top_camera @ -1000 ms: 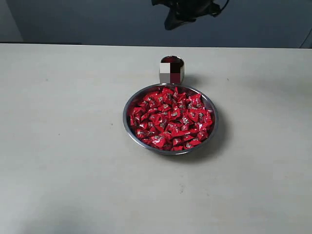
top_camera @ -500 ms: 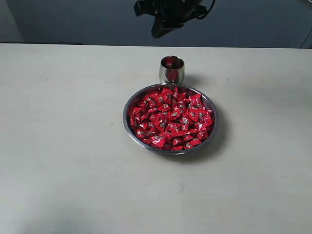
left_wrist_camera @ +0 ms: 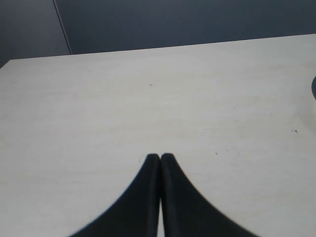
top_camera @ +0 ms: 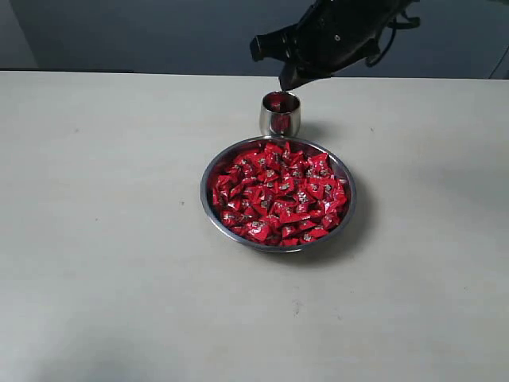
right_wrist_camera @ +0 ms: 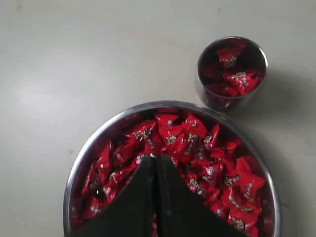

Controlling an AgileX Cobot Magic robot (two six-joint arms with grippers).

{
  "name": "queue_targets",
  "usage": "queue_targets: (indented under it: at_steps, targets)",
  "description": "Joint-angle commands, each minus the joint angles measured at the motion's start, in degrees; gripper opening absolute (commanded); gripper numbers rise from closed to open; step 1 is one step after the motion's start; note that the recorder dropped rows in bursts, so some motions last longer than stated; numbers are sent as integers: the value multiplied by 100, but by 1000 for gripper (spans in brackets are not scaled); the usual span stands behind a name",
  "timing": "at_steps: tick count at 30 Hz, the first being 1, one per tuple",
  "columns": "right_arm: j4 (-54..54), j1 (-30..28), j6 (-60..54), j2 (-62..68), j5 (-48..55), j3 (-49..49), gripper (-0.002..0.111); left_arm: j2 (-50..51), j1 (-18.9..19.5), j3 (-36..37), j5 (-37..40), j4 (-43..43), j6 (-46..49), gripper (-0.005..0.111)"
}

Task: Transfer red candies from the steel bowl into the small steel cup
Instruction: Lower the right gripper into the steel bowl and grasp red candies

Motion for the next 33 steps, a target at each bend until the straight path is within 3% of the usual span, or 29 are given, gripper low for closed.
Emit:
queue_targets:
  at_steps: [1,11,25,33]
  targets:
    - [-55,5,-202,-539,-380,729,-1,-27,12,-48,-47,11,-20,0]
    - [202,35,-310,-714,-567,1226,-1,-27,12,-48,-47,11,-20,0]
    - [1799,44,-1436,266,-238,1226,-1,-27,12,-48,-69,11,-20,0]
    - [1835,308,-1714,724,9,1226,-1,-27,12,-48,-69,11,-20,0]
